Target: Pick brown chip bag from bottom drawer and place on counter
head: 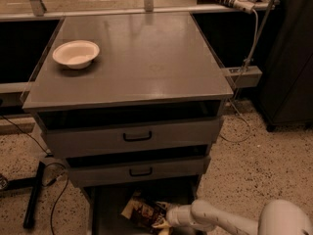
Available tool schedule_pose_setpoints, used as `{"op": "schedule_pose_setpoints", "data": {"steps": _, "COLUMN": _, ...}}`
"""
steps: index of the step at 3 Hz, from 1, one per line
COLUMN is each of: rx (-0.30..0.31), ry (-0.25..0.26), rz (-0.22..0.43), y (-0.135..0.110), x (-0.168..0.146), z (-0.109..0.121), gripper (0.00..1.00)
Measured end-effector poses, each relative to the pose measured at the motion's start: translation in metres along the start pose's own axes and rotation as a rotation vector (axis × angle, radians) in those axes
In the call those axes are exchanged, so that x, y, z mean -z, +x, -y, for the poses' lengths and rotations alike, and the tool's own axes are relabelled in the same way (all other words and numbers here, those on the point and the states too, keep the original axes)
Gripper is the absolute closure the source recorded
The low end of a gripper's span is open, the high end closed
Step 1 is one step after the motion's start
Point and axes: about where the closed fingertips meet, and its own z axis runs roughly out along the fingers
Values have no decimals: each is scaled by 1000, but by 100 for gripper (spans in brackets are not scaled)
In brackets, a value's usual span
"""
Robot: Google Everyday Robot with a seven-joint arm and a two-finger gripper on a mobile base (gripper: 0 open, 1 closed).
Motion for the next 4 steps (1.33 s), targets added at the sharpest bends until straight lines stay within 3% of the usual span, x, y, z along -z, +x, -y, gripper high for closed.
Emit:
{"op": "schedule_pose_setpoints", "data": {"steps": 2, "rx": 5, "ry": -16, "rz": -4, "y": -6, "x": 4, "z": -9, "gripper": 88}}
{"op": "schedule_pose_setpoints", "data": {"steps": 3, "rx": 19, "ry": -26, "rz": 3, "y": -21, "x": 14, "z": -15, "gripper": 100}}
{"op": "schedule_pose_setpoints", "data": {"steps": 4, "rx": 53, "ry": -31, "rz": 19, "y": -42, "x": 32, "z": -17, "gripper": 100}}
